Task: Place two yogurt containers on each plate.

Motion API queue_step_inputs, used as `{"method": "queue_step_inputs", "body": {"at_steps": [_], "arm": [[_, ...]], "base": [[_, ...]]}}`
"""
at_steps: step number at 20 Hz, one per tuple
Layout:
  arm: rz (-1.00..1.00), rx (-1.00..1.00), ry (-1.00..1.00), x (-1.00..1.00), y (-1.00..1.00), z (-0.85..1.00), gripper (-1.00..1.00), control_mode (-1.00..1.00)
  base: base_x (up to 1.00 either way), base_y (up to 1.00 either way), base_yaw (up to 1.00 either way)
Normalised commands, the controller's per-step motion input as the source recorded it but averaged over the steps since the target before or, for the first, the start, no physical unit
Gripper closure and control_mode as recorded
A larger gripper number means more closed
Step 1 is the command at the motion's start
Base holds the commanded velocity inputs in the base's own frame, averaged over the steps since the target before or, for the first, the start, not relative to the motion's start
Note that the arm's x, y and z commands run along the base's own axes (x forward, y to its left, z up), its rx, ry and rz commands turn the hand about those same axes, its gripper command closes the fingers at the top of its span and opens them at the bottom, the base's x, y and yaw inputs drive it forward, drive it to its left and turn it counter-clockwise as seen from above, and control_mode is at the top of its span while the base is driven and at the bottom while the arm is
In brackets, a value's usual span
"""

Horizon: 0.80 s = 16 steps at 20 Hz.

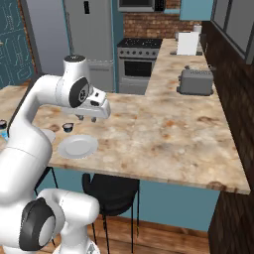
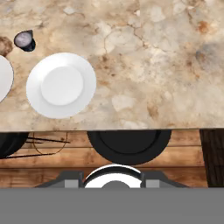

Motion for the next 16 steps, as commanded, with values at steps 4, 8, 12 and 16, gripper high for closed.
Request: {"method": "queue_step_inputs", "body": {"at_steps": [4, 8, 12, 16], "arm": [[0.0, 0.0, 0.0, -0.11, 0.0, -0.02, -1.0, -1.0], [-0.01, 0.01, 0.0, -0.18, 0.14, -0.05, -1.0, 1.0], [0.0, 0.0, 0.0, 0.0, 0.0, 0.0, -1.0, 1.0], [0.0, 0.0, 0.0, 0.0, 0.0, 0.0, -1.0, 1.0]], "base": [[0.0, 0.0, 0.0], [0.0, 0.17, 0.0], [0.35, 0.91, -0.02], [0.56, 0.66, -0.04]]}}
